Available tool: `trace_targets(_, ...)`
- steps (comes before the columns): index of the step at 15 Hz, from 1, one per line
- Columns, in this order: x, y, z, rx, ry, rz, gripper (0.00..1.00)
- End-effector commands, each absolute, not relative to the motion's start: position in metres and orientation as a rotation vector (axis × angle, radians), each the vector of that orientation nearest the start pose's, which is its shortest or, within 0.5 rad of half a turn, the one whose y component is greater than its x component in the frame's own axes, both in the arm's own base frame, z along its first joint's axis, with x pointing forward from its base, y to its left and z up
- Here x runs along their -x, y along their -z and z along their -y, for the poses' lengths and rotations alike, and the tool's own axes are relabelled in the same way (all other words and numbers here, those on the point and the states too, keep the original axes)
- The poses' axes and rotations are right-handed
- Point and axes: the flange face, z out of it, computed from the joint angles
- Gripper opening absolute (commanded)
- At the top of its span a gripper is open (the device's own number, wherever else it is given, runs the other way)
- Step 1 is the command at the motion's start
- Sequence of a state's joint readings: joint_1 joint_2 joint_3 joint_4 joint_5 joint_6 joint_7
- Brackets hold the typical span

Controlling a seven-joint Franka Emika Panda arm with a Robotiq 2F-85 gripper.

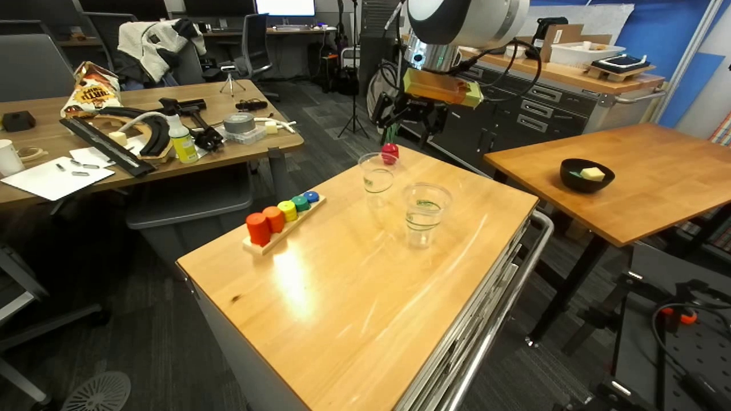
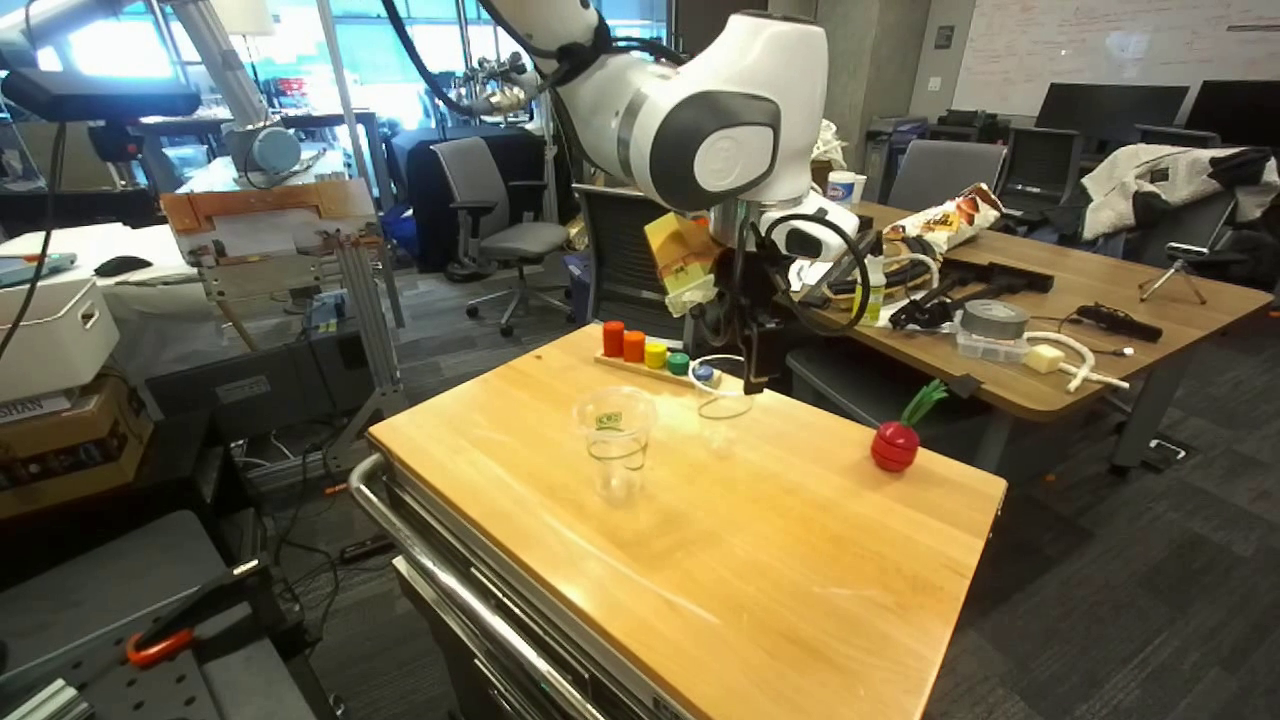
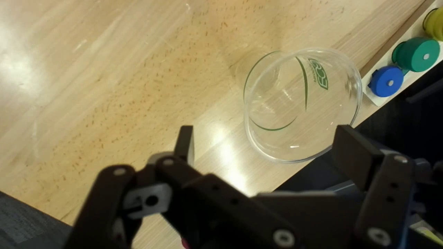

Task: Stack the cups into the middle cup

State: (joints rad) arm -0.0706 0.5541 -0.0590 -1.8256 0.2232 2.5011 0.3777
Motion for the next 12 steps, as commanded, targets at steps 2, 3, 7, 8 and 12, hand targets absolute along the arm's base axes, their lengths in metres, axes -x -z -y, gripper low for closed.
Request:
trace_targets(2, -0.682, -0.224, 0.082, 2.867, 0.096, -0.935, 1.0)
trace_targets(3, -0.682, -0.218, 0.082, 2.873, 0.074, -0.931, 1.0)
trace_targets(7, -0.681, -0.2, 0.078, 2.865, -0.001, -0.932, 0.58)
trace_targets(8, -0.679, -0.198, 0.077, 2.861, -0.011, -0.932, 0.49)
trace_targets(12, -0.675, -0.202, 0.073, 2.816, -0.042, -0.978, 0.18)
